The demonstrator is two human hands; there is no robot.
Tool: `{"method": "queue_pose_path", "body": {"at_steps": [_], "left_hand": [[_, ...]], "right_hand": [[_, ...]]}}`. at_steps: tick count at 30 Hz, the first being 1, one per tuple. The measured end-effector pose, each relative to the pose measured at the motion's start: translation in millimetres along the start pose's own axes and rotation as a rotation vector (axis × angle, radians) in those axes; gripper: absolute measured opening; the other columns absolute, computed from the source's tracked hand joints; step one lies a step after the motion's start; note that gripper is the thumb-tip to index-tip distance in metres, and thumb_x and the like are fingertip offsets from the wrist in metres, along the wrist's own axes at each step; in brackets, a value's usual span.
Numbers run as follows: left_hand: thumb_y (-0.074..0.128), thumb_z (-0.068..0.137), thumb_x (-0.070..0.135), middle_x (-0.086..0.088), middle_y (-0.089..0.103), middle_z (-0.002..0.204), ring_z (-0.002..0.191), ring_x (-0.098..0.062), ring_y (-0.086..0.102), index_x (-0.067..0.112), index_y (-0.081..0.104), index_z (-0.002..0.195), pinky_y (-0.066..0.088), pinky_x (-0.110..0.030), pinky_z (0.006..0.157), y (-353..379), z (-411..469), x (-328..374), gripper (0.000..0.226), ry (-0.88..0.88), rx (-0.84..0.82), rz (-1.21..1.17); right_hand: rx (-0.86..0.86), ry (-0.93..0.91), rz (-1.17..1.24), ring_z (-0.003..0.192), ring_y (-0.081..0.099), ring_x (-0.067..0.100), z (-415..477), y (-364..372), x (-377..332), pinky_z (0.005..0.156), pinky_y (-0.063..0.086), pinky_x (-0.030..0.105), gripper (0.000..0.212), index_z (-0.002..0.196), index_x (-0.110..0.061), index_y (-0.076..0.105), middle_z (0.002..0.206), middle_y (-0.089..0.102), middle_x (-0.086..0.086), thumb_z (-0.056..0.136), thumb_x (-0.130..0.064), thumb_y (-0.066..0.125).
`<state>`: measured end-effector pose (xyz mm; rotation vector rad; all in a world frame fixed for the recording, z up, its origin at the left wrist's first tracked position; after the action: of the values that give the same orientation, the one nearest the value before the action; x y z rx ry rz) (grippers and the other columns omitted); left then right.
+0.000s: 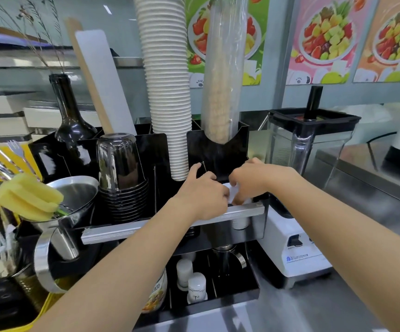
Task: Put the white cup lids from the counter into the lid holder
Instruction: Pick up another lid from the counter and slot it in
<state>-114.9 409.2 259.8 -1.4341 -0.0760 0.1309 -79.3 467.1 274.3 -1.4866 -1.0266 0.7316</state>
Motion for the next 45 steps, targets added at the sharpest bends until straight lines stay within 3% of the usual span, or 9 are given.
{"method": "queue_pose_path", "body": {"at_steps": [4,8,20,25,28,34,38,41,45], "left_hand": [[0.029,0.087,0.022,0.002,0.061,0.114,0.124,-0.016,0.032,0.023,0.061,0.105,-0.006,-0.045,0.111,5,3,-1,0.037,0.009,-0.015,-0.031],[0.029,0.087,0.021,0.001,0.063,0.109,0.119,-0.016,0.034,0.022,0.063,0.101,0.000,-0.043,0.111,5,2,-2,0.036,0.025,0.012,-0.044],[0.036,0.091,0.034,0.001,0.065,0.097,0.104,-0.018,0.050,0.020,0.064,0.095,0.026,-0.032,0.099,-15,-10,1,0.032,0.059,0.193,-0.074],[0.046,0.088,0.035,-0.001,0.069,0.110,0.104,-0.020,0.059,0.017,0.063,0.111,0.043,-0.037,0.093,-66,-63,-12,0.034,0.015,0.546,-0.237],[0.045,0.087,0.038,0.000,0.066,0.117,0.111,-0.018,0.056,0.016,0.061,0.117,0.041,-0.036,0.097,-73,-110,-32,0.040,-0.115,0.664,-0.343],[0.047,0.087,0.035,-0.001,0.060,0.125,0.119,-0.013,0.049,0.015,0.054,0.125,0.033,-0.025,0.101,-51,-199,-53,0.044,-0.283,0.699,-0.405],[0.047,0.088,0.037,0.003,0.060,0.120,0.114,-0.008,0.049,0.013,0.054,0.124,0.032,-0.020,0.098,-23,-251,-51,0.044,-0.307,0.725,-0.387],[0.045,0.088,0.039,0.008,0.056,0.118,0.117,-0.004,0.045,0.015,0.053,0.125,0.029,-0.016,0.100,11,-280,-49,0.045,-0.335,0.713,-0.349],[0.043,0.087,0.044,-0.001,0.062,0.123,0.117,-0.014,0.053,0.016,0.053,0.124,0.041,-0.033,0.100,76,-302,-59,0.048,-0.438,0.554,-0.389]], "right_hand": [[-0.057,-0.060,0.128,0.070,0.049,0.013,1,3,-4,0.054,0.035,0.023,0.031,0.106,-0.017,0.059,0.074,0.051,-0.010,0.076,-0.023,0.063],[-0.066,-0.075,0.158,0.060,0.048,0.013,3,7,-8,0.054,0.039,0.025,0.029,0.103,-0.016,0.064,0.063,0.051,-0.005,0.075,-0.009,0.058],[-0.149,-0.067,0.247,0.062,0.049,0.018,0,10,-6,0.056,0.039,0.026,0.023,0.096,-0.009,0.060,0.065,0.054,0.002,0.075,-0.015,0.055],[0.306,-0.103,0.289,0.098,0.055,0.019,-22,-34,-3,0.081,0.045,0.032,0.039,0.115,-0.018,0.056,0.111,0.061,0.002,0.080,-0.033,0.063],[0.576,-0.170,0.416,0.088,0.058,0.017,-51,-55,-18,0.076,0.046,0.031,0.031,0.110,-0.016,0.059,0.108,0.064,0.004,0.083,-0.029,0.061],[0.799,-0.352,0.603,0.082,0.058,0.018,-103,-35,-90,0.075,0.048,0.034,0.032,0.113,-0.013,0.058,0.100,0.064,0.003,0.083,-0.025,0.062],[0.773,-0.427,0.584,0.092,0.059,0.021,-112,13,-145,0.078,0.047,0.034,0.040,0.119,-0.012,0.053,0.109,0.063,0.006,0.083,-0.028,0.060],[0.626,-0.453,0.575,0.107,0.055,0.023,-100,63,-180,0.091,0.044,0.036,0.052,0.128,-0.012,0.046,0.122,0.058,0.008,0.084,-0.035,0.059],[0.400,-0.374,0.570,0.127,0.038,0.020,-77,138,-209,0.103,0.033,0.035,0.070,0.137,-0.017,0.030,0.140,0.042,0.004,0.081,-0.046,0.059]]}}
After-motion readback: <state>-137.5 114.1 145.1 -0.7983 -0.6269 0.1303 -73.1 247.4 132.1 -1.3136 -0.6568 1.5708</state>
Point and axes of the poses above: each hand's wrist, its own z-axis towards the middle knuckle, its own y-axis out of the palm, x = y × z, the point moved 8 cm from there along z, towards the middle knuckle
